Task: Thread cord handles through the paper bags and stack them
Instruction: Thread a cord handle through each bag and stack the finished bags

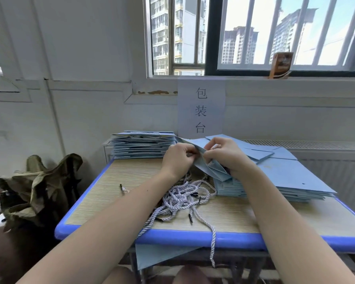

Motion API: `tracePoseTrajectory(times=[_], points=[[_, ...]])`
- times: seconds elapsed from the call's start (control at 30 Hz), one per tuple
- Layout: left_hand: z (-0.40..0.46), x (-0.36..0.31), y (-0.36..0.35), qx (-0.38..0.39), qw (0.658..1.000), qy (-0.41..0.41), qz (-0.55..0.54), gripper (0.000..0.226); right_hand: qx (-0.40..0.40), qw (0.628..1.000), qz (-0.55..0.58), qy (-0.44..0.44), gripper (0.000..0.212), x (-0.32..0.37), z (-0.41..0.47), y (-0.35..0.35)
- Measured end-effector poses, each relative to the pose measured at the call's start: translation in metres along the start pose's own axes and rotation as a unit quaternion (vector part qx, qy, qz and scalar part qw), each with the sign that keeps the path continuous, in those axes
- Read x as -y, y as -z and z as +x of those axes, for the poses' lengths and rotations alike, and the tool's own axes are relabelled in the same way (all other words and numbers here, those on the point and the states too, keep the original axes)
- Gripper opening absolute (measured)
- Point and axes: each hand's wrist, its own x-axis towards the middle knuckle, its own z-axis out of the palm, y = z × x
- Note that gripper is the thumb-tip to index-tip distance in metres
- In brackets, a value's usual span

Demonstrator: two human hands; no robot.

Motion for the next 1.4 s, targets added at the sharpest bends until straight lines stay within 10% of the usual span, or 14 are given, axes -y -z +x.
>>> tracePoseTrajectory(times=[0.17, 0.73, 1.13, 1.4], points=[[-0.002, -0.005, 0.004, 0.074, 0.996, -0.015, 0.042, 0.032, -0.01, 1.0, 0.007, -0.006, 0.025, -0.001, 0.001, 0.002], [0.003, -0.007, 0.012, -0.106, 0.988, -0.11, 0.035, 0.005, -0.033, 0.999, 0.003, -0.003, 0.023, -0.001, 0.003, 0.005], [0.005, -0.001, 0.021, 0.08, 0.992, -0.095, -0.001, 0.014, -0.023, 1.0, -0.004, 0.013, 0.021, 0.0, -0.001, 0.006], [0.0, -0.009, 0.007, -0.087, 0.958, -0.201, 0.184, 0.031, 0.056, 0.998, -0.019, 0.009, 0.02, 0.005, -0.007, 0.007]])
